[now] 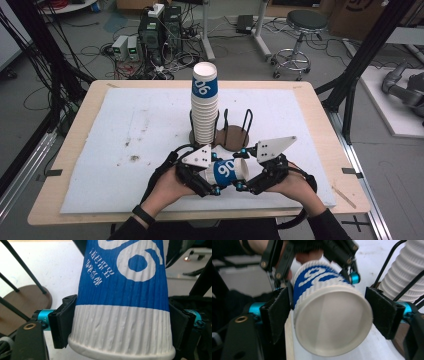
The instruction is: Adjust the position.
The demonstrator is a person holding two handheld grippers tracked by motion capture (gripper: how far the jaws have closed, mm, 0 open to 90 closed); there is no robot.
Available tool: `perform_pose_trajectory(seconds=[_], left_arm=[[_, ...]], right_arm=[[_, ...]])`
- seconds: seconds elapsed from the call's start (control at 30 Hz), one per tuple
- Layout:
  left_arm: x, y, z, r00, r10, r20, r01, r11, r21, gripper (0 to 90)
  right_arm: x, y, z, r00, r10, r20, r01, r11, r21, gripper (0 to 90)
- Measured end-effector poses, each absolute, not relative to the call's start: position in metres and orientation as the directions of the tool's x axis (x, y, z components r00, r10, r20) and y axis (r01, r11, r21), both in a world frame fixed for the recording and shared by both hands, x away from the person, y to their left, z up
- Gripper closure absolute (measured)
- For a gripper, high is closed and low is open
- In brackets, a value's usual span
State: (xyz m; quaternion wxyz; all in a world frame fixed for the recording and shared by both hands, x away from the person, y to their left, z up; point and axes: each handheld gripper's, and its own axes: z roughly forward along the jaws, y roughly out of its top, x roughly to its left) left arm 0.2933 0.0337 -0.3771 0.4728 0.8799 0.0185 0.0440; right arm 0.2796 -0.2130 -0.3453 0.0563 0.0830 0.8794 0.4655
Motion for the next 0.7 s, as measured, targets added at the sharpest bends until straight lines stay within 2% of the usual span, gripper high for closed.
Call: perform_pose_trajectory(seconds=[0.1,0.17,0.57,0.7], left_arm=[[0.2921,0.0341,-0.3757,0.994,0.075,0.080,-0.024,-0.557,0.830,21.8],[0.2923,0.0362,-0.3750,0.993,0.078,0.086,-0.032,-0.529,0.848,20.0],[0.2919,0.0388,-0.3722,0.995,0.061,0.085,-0.043,-0.500,0.865,23.0],[0.2920,0.0395,-0.3717,0.994,0.069,0.088,-0.044,-0.479,0.877,20.7]], right_arm=[[0.2796,-0.2119,-0.3477,-0.981,0.190,-0.047,0.071,0.570,0.818,27.5],[0.2828,-0.2151,-0.3480,-0.983,0.183,-0.021,0.086,0.556,0.826,28.2],[0.2859,-0.2206,-0.3500,-0.985,0.171,0.027,0.117,0.542,0.832,28.5],[0.2864,-0.2216,-0.3493,-0.986,0.163,0.028,0.113,0.535,0.837,29.4]])
